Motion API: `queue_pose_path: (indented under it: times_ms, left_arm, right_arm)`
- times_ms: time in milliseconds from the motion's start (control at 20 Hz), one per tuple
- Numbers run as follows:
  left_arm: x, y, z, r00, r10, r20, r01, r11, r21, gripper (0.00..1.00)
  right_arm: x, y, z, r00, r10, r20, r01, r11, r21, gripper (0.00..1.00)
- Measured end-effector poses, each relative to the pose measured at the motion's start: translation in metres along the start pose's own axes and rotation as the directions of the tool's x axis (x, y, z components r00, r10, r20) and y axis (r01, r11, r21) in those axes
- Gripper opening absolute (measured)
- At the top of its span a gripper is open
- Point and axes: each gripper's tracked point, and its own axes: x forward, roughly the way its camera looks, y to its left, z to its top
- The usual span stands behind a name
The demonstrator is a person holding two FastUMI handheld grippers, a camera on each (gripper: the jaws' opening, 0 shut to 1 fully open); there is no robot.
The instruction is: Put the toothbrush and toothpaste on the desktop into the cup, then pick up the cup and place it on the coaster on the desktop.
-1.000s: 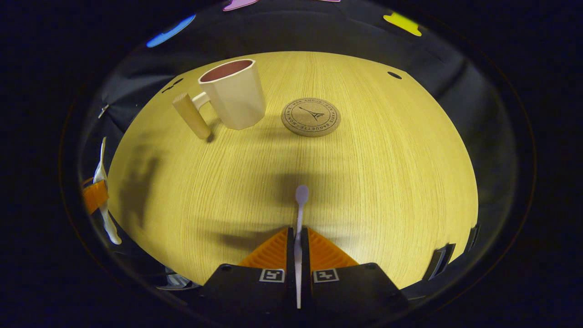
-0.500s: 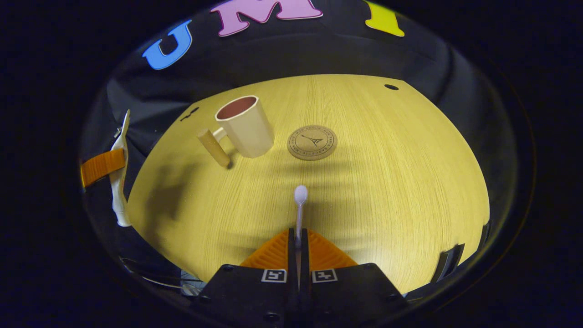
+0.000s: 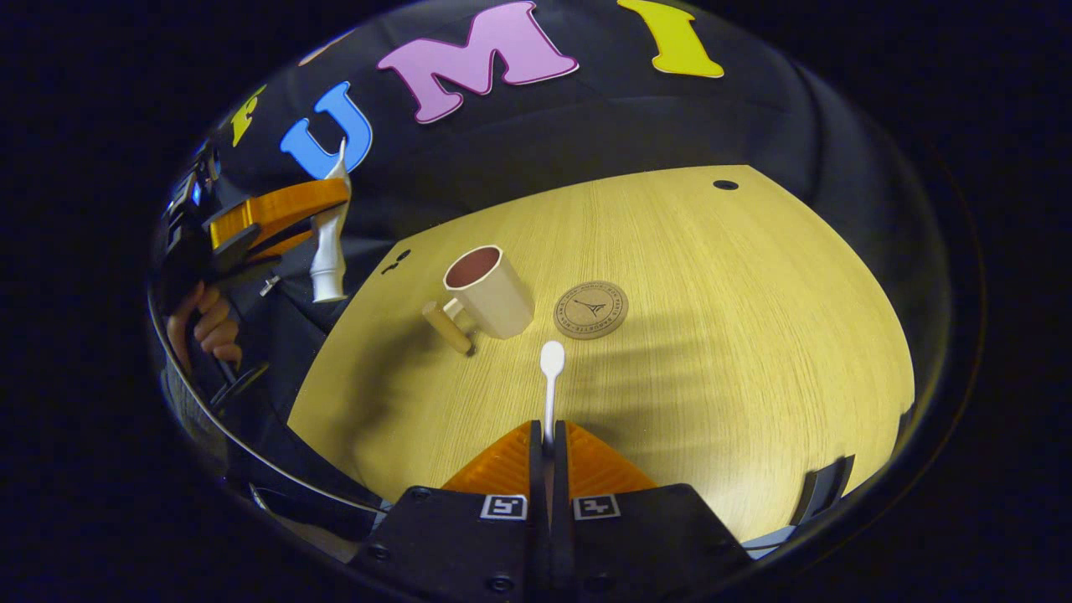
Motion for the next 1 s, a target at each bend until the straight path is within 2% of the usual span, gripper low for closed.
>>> queue_pose_path:
  times_ms: [200,450,1000]
  left_arm:
    - [0.049,0.003,0.008,0.998,-0.004,0.066,0.005,1.000,-0.019,0.22]
    - [0.090,0.021,-0.027,0.999,0.027,0.018,-0.027,1.000,0.004,0.22]
    - [0.108,0.032,-0.087,0.993,0.037,-0.109,-0.036,0.999,0.016,0.23]
  right_arm:
    - [-0.014,-0.019,0.014,0.999,-0.012,0.034,0.011,1.000,0.027,0.05]
    - [-0.022,-0.037,0.031,0.997,-0.021,0.071,0.016,0.998,0.068,0.05]
    - [-0.023,-0.040,0.049,0.993,-0.027,0.112,0.015,0.995,0.103,0.05]
